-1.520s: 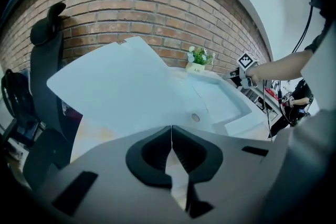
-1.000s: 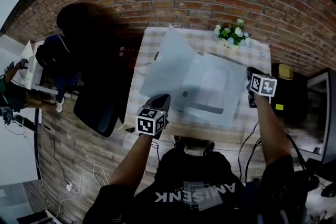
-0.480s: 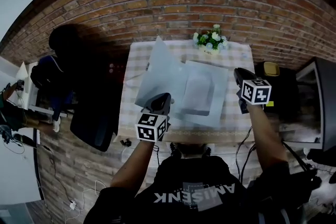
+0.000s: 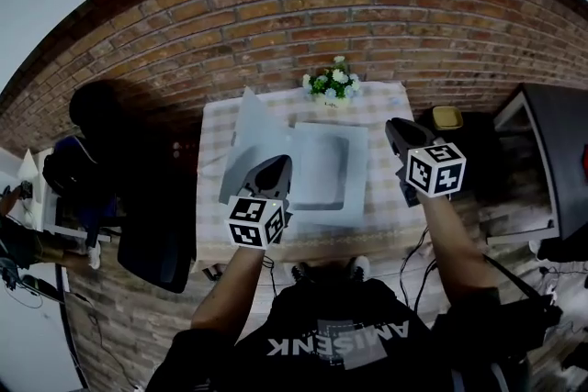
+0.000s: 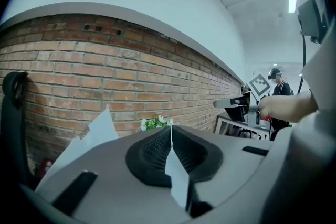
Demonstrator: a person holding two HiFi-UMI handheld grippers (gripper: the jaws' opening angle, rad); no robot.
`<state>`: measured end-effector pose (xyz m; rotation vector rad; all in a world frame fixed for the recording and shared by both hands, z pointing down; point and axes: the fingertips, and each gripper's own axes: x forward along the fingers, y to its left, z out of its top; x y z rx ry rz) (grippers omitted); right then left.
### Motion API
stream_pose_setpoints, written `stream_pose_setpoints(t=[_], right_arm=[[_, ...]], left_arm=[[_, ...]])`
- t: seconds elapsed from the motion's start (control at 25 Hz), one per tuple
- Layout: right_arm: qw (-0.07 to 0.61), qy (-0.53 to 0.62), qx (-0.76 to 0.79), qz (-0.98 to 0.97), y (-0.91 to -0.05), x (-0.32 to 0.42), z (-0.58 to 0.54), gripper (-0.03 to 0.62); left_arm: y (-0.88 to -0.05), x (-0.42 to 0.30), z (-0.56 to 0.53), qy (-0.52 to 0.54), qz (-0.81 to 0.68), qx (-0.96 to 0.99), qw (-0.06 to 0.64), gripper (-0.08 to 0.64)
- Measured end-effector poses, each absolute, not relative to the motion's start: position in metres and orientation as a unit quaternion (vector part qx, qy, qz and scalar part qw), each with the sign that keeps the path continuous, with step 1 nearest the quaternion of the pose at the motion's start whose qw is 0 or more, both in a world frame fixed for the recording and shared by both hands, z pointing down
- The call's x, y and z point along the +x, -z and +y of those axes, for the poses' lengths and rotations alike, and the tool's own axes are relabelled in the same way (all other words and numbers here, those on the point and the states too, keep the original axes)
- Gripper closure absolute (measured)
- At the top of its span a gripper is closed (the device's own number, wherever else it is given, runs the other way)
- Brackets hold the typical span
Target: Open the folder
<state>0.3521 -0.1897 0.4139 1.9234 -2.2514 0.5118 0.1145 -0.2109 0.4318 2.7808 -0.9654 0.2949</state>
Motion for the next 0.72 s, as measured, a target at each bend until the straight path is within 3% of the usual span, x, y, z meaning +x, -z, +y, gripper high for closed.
stream_pose_setpoints(t=[0.72], right_arm=[[0.009,-0.121,0.663,-0.739,-0.336,0.358,-0.144,0.530]], left_arm=[[-0.346,0.135,-0.232,-0.061,-0.331,0.942,-0.009,0.543]])
